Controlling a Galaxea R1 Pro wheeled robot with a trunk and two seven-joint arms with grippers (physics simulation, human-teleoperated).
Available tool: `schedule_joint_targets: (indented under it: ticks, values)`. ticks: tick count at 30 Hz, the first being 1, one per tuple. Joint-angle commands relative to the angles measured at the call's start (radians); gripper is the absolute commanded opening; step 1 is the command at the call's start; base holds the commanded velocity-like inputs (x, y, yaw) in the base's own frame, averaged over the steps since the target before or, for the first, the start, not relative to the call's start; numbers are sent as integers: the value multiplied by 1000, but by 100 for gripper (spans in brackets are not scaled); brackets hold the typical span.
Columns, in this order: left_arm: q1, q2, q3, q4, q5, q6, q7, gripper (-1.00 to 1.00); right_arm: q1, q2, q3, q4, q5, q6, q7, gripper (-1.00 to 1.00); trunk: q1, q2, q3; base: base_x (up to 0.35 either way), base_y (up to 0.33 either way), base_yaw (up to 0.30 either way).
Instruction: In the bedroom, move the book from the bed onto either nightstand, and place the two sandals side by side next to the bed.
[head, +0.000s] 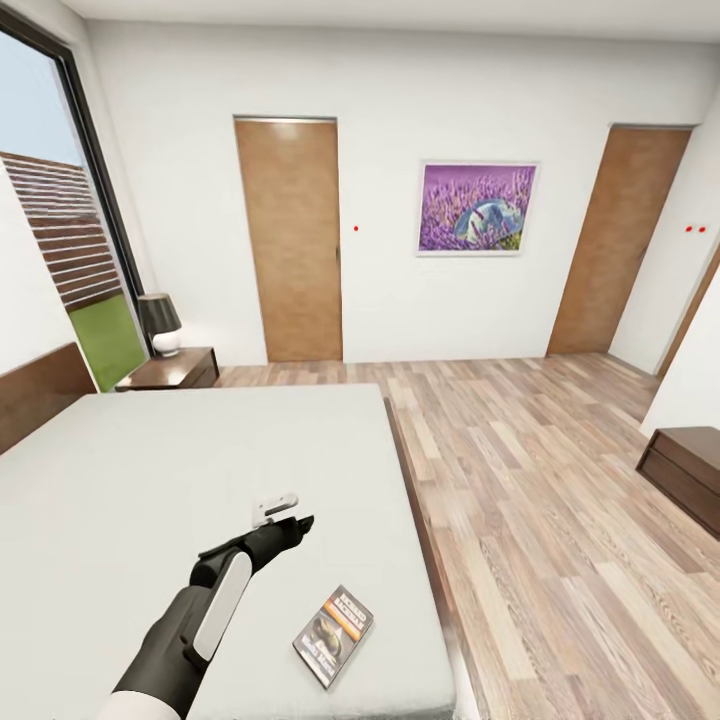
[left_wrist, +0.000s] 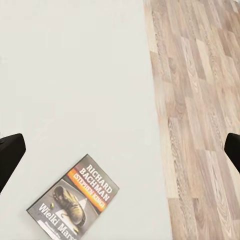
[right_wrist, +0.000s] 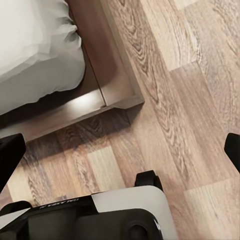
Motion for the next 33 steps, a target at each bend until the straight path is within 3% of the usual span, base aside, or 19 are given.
schedule_joint_targets:
  ticks: [1, 8, 14, 24, 31, 33]
  values:
    - [-1, -1, -1, 2, 11, -7, 10, 100, -2, 0, -4, 5, -3, -6, 6, 100, 0, -2, -4, 0, 0, 0]
    - [-1, -32, -1, 109, 9, -213, 18, 100, -2, 0, -4, 5, -3, -7, 6, 100, 0, -2, -14, 0, 0, 0]
    - [-1, -52, -1, 131, 11, -240, 19, 100, -2, 0, -3, 5, -3, -7, 6, 100, 0, -2, -24, 0, 0, 0]
    - [-1, -53, 1, 131, 15, -208, 20, 100, -2, 0, -4, 5, -3, -8, 6, 100, 0, -2, -39, 0, 0, 0]
    - [-16, -44, 9, 121, 24, -77, 18, 100, -2, 0, -4, 5, -3, -7, 6, 100, 0, -2, -50, 0, 0, 0]
    - [-36, -36, 11, 118, 58, -32, 18, 100, -2, 0, -4, 5, -3, -7, 6, 100, 0, -2, -54, 0, 0, 0]
